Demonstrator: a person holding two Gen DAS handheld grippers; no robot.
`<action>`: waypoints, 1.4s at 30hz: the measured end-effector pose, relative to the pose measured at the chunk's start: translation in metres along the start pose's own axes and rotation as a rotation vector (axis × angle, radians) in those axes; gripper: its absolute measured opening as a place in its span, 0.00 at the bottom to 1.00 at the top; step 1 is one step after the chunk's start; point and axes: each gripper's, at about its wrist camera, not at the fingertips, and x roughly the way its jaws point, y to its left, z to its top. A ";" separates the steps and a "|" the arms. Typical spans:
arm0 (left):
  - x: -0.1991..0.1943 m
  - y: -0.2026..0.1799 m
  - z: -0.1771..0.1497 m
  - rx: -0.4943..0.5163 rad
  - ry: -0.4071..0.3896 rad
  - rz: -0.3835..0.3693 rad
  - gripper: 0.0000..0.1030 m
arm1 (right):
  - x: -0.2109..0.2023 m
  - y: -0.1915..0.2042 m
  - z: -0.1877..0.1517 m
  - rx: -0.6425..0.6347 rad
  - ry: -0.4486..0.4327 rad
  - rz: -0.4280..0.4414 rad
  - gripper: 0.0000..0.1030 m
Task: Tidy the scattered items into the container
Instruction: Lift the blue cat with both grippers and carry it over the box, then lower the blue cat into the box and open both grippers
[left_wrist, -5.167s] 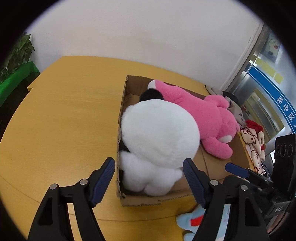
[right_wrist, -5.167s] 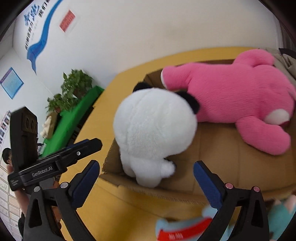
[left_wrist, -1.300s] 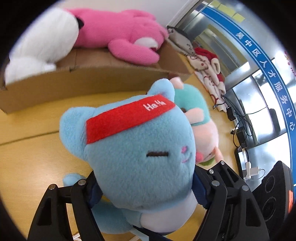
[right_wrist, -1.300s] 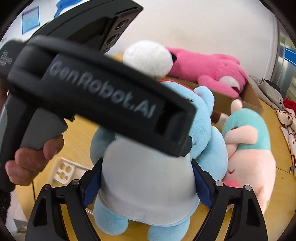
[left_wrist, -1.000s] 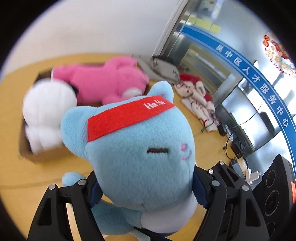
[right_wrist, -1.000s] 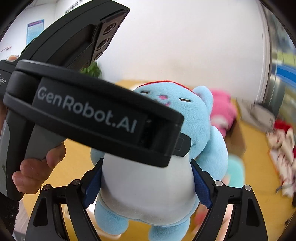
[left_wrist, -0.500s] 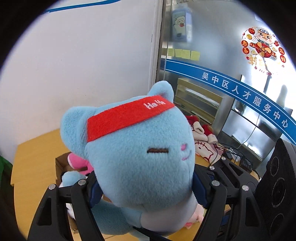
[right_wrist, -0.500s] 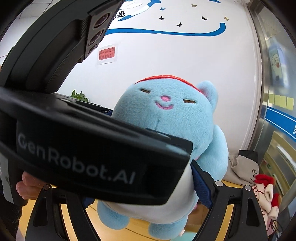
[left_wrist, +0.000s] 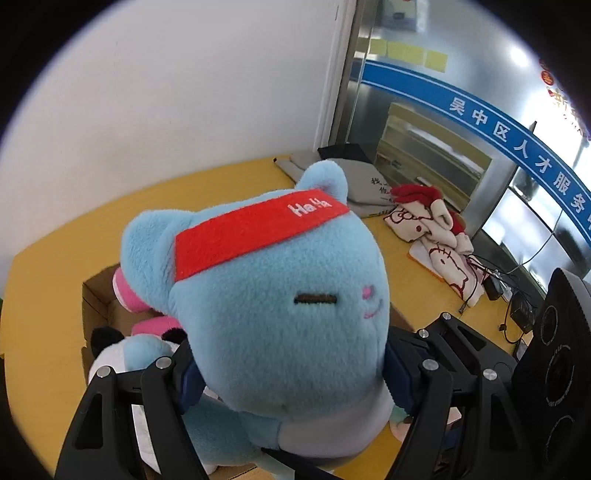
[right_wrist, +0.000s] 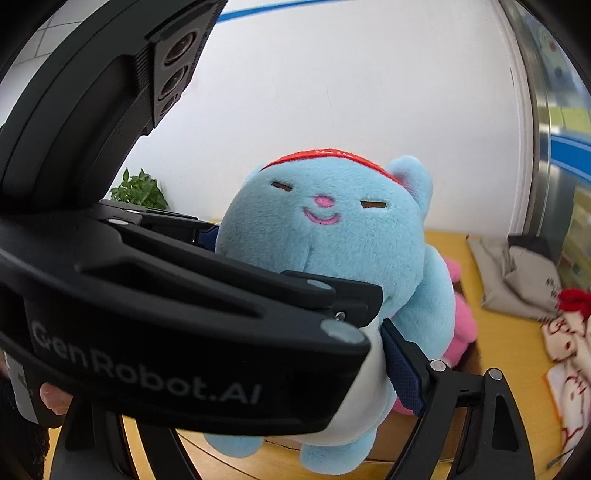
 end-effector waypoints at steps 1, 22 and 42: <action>0.011 0.008 -0.003 -0.014 0.020 -0.004 0.76 | 0.013 -0.003 -0.006 0.006 0.008 0.004 0.88; 0.112 0.048 -0.031 -0.013 0.186 0.020 0.82 | 0.137 -0.036 -0.062 0.132 0.165 0.026 0.92; 0.048 0.066 -0.084 -0.229 0.047 0.066 0.86 | 0.097 -0.011 -0.110 0.066 0.251 -0.040 0.99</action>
